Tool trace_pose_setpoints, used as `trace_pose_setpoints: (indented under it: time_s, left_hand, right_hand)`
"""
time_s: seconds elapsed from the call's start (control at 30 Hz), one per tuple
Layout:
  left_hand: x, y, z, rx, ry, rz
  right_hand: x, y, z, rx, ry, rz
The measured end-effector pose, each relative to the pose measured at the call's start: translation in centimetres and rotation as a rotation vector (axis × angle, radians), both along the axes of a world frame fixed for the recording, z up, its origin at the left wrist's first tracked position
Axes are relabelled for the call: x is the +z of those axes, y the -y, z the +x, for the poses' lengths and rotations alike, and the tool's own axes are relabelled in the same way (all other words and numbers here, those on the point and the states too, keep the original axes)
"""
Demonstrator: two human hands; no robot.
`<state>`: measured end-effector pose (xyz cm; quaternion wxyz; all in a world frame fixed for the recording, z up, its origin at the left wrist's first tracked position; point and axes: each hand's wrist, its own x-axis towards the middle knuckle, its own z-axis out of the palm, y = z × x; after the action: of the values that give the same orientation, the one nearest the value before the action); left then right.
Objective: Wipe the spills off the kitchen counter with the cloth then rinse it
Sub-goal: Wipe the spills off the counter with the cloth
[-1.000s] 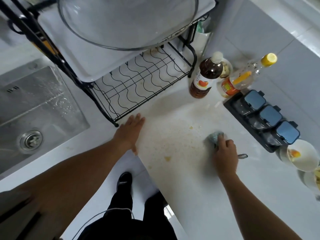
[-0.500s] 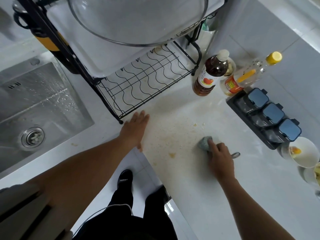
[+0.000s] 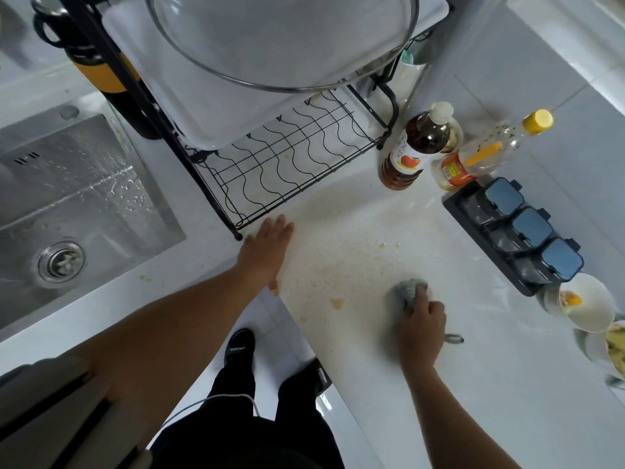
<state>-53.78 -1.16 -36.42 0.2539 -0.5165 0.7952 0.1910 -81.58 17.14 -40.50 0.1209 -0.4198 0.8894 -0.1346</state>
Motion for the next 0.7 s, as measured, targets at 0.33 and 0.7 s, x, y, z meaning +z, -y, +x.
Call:
trace_pose_setpoints:
  time_s: [0.33, 0.7]
  left_hand:
    - [-0.6, 0.0, 0.2, -0.005, -0.005, -0.018]
    - [-0.2, 0.0, 0.2, -0.022, 0.004, -0.019]
  right_hand:
    - [0.0, -1.8, 3.3, 0.013, 0.003, -0.007]
    - [0.3, -2.9, 5.6, 0.228, -0.044, 0.019]
